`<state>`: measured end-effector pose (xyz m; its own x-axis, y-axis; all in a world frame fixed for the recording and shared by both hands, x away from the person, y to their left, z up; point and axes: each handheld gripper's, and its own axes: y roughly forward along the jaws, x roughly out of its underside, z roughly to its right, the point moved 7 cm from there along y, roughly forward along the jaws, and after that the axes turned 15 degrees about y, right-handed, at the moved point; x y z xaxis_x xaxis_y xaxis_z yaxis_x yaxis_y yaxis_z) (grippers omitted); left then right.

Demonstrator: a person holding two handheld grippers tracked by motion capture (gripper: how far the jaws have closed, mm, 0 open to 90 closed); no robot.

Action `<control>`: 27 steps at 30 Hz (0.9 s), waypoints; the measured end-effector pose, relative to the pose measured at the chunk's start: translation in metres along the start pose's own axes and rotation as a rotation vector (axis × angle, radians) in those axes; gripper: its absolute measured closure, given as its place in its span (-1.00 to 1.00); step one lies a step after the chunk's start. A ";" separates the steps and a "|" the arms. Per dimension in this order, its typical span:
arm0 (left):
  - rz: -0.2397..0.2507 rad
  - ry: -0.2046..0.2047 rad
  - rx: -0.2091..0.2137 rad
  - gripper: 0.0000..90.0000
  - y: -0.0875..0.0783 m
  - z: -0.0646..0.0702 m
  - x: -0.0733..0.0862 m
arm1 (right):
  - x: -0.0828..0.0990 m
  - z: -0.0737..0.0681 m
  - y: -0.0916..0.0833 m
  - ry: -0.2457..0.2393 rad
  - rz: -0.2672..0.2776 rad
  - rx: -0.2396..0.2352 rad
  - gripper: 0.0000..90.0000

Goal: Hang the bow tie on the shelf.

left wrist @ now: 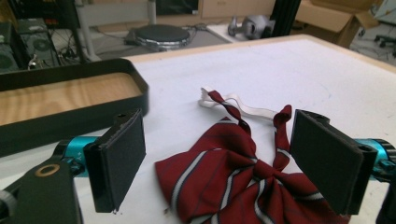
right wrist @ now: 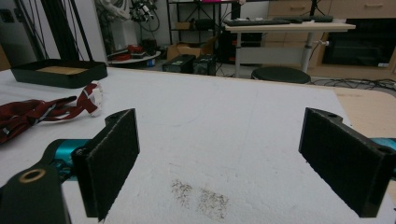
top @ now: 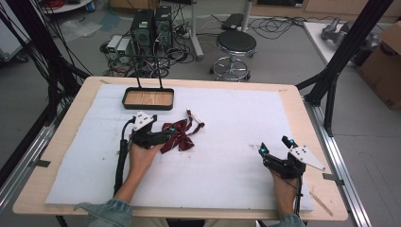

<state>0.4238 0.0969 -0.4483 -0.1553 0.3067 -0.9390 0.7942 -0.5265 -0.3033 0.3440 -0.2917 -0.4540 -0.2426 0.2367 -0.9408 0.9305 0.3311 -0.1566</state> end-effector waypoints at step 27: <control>-0.250 -0.014 0.046 -0.27 0.056 0.025 0.018 | 0.000 0.001 0.001 -0.001 -0.004 -0.007 -0.75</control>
<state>0.4509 0.0525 -0.4860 -0.3520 0.4213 -0.8359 0.7025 -0.4713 -0.5333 0.3453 -0.2916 -0.4548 -0.2463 0.2347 -0.9404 0.9277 0.3380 -0.1586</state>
